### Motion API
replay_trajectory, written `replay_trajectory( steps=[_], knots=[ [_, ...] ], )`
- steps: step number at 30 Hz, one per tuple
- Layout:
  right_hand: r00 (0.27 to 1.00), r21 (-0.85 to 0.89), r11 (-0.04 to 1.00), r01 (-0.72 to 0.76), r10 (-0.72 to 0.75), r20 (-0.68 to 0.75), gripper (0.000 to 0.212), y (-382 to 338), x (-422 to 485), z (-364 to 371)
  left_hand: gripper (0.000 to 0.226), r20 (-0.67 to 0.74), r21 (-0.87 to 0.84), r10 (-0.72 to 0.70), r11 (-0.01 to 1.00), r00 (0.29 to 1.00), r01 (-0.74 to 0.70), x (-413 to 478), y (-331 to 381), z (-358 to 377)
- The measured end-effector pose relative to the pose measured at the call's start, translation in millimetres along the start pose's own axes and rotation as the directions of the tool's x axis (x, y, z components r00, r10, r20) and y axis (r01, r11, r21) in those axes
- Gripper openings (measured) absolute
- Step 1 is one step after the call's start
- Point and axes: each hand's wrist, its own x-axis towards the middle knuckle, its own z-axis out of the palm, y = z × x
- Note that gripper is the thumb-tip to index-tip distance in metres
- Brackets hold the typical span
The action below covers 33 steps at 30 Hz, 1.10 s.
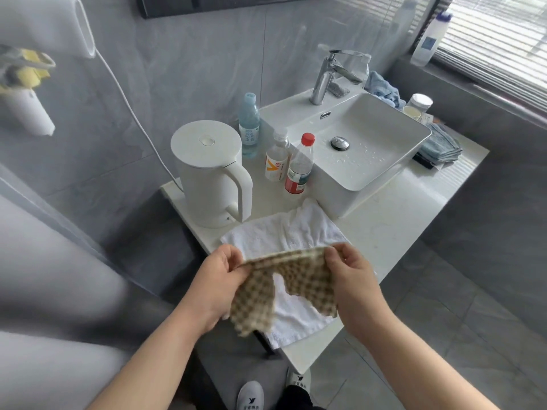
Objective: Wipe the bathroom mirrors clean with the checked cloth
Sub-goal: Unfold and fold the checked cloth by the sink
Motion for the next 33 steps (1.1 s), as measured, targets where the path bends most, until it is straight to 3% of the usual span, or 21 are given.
replay_trajectory(
  steps=[2,4,7,9,12,14,15,17,19,21,24,27,31,33],
  knots=[
    [0.992,-0.177,0.979,0.103,-0.115,-0.059,0.023,-7.3,-0.3,-0.5,0.013,0.012,0.224,0.07,0.972,0.997,-0.071,-0.7,2.3,-3.5],
    [0.979,-0.305,0.938,0.165,-0.193,-0.065,0.025,-14.0,1.5,0.4,0.008,0.055,0.278,0.08,0.956,0.995,-0.092,0.4,6.0,-6.3],
    [0.997,-0.26,0.965,0.026,-0.044,-0.064,0.029,-22.6,3.3,1.2,0.013,0.097,0.477,0.092,0.87,0.991,-0.128,2.6,8.7,-8.4],
    [0.996,-0.145,0.986,-0.079,0.073,-0.042,0.027,-28.4,3.1,4.4,0.02,0.062,0.578,0.186,0.794,0.981,-0.187,-3.2,12.9,-3.1],
    [0.986,0.099,0.983,-0.157,0.15,0.074,0.018,-37.7,0.3,10.5,0.05,0.217,0.472,0.353,0.778,0.91,-0.414,-24.8,19.9,13.2],
    [0.969,0.218,0.958,-0.185,0.141,0.203,0.02,-43.8,-4.6,11.7,0.046,0.307,0.386,0.288,0.834,0.907,-0.395,-40.4,22.6,26.8],
    [0.955,0.235,0.955,-0.18,0.113,0.273,0.021,-45.8,-7.4,11.4,0.044,0.287,0.333,0.27,0.871,0.919,-0.361,-44.3,22.4,31.5],
    [0.939,0.204,0.971,-0.124,0.048,0.34,0.016,-47.7,-11.9,10.5,0.039,0.208,0.228,0.302,0.91,0.93,-0.347,-46.8,20.0,37.2],
    [0.959,0.143,0.989,-0.046,0.004,0.283,0.015,-48.8,-13.8,10.5,0.02,0.181,0.156,0.389,0.895,0.903,-0.417,-45.9,17.3,37.2],
    [0.979,0.051,0.998,0.032,-0.042,0.198,0.013,-48.9,-13.9,10.1,0.025,0.168,0.141,0.446,0.871,0.879,-0.47,-45.5,15.9,34.2],
    [0.991,-0.083,0.991,0.106,-0.099,0.086,0.012,-44.9,-9.4,5.5,0.022,0.199,-0.004,0.34,0.938,0.919,-0.346,-47.0,25.1,31.2],
    [0.997,-0.032,0.999,0.032,-0.03,0.071,0.026,-43.1,-7.2,1.6,0.039,0.287,-0.19,0.25,0.961,0.925,-0.201,-44.3,32.9,28.2],
    [0.981,-0.065,0.994,-0.087,0.097,0.171,0.041,-46.5,-13.1,-8.8,0.07,0.509,-0.53,0.215,0.841,0.833,0.107,-34.3,33.9,16.5],
    [0.969,-0.111,0.992,-0.061,0.086,0.231,0.054,-44.2,-10.0,-21.9,0.076,0.516,-0.6,0.17,0.771,0.839,0.213,-29.3,40.2,6.4]
  ],
)
